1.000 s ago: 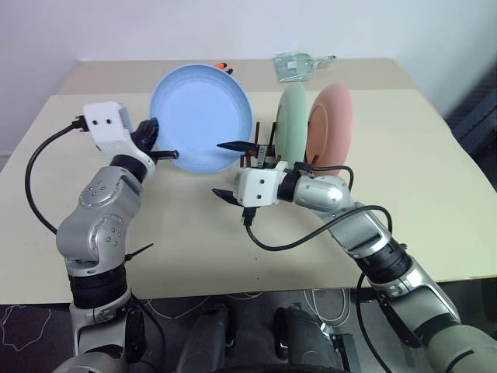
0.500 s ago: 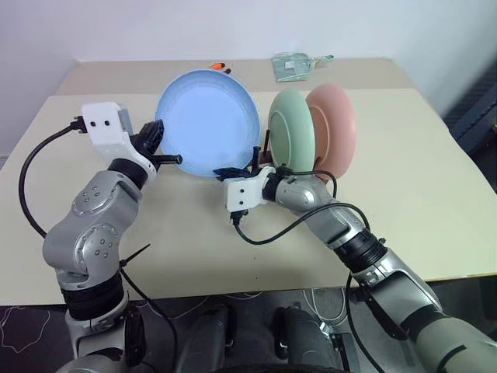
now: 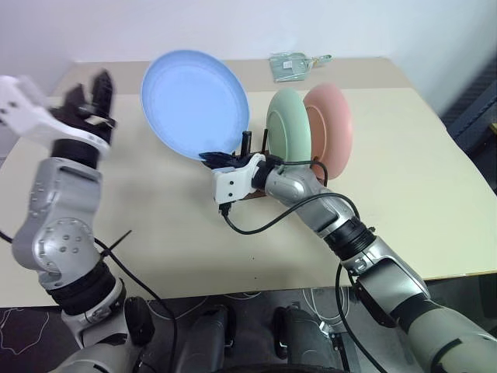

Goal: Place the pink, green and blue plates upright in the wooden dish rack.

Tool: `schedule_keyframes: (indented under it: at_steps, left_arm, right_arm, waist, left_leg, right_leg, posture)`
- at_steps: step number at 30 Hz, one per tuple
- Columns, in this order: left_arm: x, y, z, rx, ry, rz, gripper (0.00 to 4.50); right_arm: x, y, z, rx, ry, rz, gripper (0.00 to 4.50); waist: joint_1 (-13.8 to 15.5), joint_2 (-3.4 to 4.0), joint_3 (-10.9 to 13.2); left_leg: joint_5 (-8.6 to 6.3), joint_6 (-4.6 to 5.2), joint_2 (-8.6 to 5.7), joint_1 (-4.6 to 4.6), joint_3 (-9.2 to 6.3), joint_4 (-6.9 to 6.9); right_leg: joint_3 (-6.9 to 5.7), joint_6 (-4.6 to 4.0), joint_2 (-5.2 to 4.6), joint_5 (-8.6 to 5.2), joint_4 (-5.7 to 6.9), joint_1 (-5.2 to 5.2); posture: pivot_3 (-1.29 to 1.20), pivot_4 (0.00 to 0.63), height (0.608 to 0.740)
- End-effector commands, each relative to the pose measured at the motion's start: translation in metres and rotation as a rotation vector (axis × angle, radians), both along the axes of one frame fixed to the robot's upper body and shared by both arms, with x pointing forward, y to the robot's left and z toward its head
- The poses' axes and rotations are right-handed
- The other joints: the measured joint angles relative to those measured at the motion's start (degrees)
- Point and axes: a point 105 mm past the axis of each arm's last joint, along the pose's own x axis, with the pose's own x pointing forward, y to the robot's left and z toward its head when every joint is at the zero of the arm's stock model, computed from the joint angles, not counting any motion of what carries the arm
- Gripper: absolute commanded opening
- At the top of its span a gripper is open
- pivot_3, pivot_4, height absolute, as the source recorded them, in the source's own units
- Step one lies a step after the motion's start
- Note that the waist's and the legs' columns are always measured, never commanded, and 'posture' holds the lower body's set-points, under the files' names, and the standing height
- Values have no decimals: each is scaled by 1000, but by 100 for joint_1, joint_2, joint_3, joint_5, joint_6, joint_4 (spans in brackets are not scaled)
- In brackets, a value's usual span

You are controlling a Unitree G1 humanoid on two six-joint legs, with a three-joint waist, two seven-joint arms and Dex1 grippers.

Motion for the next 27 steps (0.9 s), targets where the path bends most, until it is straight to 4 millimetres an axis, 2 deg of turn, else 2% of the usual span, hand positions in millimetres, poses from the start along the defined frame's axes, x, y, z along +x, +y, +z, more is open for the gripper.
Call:
schedule_keyframes:
  at_steps: [1,4,6,9,12,14,18,27]
  left_arm:
    - [-9,24,-16,181,72,114,2960]
    - [-6,17,-55,362,218,67,2960]
    - [-7,-3,-81,465,282,-33,2960]
    - [-14,-43,-117,645,333,-230,2960]
    - [-23,-74,-139,725,327,-408,2960]
    - [-29,-94,-147,740,312,-520,2960]
    - [-37,-121,-153,744,292,-667,2960]
    - [-38,-129,-161,741,304,-674,2960]
  right_arm:
    - [-19,-8,60,257,41,142,0]
    - [-34,-27,86,466,274,273,0]
    - [-47,-42,92,559,480,371,0]
    - [-59,-64,95,677,731,458,0]
    - [-67,-77,94,729,890,496,0]
    - [-66,-81,91,746,953,486,0]
    - [-54,-88,85,819,1032,439,0]
    - [-47,-95,72,892,1192,428,0]
  waist:
    - [-12,2,1]
    - [16,4,2]
    - [50,3,2]
    - [54,3,0]
    - [29,6,2]
    - [14,9,1]
    - [3,20,0]
    - [31,20,0]
  left_leg:
    - [1,1,0,1,0,-2]
    - [0,1,0,3,0,-10]
    - [-7,-10,-1,5,-8,-11]
    - [-17,-4,-2,12,-25,-13]
    - [-33,24,-5,9,-18,-30]
    - [-25,13,-4,11,-13,-57]
    - [-14,1,1,11,-12,-82]
    - [-7,18,2,7,-13,-74]
  right_leg:
    - [0,0,0,0,0,0]
    - [0,0,1,0,-1,2]
    - [-1,-1,-1,0,-6,6]
    - [3,-6,-12,0,-16,4]
    - [6,-26,-31,-4,-33,-7]
    - [8,-33,-36,0,-32,-14]
    - [8,-52,-34,-2,-8,-40]
    - [7,-53,-36,-3,-9,-38]
  posture:
    - [0,150,740]
    - [0,150,740]
    - [0,150,740]
    - [0,150,740]
    - [0,150,740]
    - [0,150,740]
    - [0,150,740]
    - [0,150,740]
